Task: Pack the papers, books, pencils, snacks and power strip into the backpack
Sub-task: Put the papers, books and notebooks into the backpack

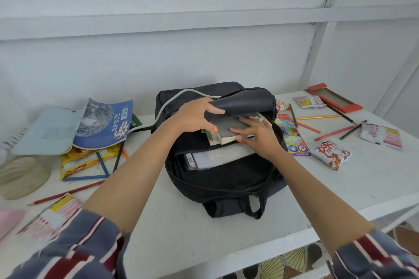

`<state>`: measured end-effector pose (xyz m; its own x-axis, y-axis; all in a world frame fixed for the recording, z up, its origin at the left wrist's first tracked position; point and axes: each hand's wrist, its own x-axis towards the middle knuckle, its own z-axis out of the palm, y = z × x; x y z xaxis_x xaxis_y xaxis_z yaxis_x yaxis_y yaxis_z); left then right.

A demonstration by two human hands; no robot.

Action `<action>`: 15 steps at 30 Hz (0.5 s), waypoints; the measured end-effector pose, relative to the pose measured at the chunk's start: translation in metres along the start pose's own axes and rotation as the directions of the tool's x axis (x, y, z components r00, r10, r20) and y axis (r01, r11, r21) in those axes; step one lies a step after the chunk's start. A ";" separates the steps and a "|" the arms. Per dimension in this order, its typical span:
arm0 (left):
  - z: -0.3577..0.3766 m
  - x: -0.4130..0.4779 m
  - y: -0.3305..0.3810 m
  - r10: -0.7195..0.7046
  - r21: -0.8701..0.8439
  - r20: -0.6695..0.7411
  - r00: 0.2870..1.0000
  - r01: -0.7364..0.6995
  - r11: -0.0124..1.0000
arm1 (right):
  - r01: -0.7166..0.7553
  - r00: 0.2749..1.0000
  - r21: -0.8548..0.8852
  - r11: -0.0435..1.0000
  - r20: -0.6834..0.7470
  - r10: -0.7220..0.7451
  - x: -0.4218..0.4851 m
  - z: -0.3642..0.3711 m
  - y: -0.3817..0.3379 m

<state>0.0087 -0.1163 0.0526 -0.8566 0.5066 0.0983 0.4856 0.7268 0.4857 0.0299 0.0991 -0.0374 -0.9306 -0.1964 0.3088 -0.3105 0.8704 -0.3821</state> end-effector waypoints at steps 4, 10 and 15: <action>-0.001 0.001 0.000 -0.010 0.010 0.013 1.000 0.010 1.000 | -0.041 0.999 -0.047 0.998 -0.017 0.040 0.010 0.009 -0.010; -0.001 0.002 -0.002 -0.022 0.003 0.029 0.999 0.022 1.000 | -0.098 0.995 -0.086 0.991 -0.036 0.095 0.020 0.016 -0.022; 0.000 0.002 -0.003 -0.023 -0.013 0.050 0.999 0.024 1.000 | -0.086 0.996 -0.090 0.992 -0.020 0.084 0.019 0.014 -0.022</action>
<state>0.0055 -0.1175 0.0508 -0.8578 0.5121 0.0439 0.4628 0.7323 0.4995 0.0165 0.0699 -0.0354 -0.9495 -0.1133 0.2927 -0.2107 0.9212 -0.3271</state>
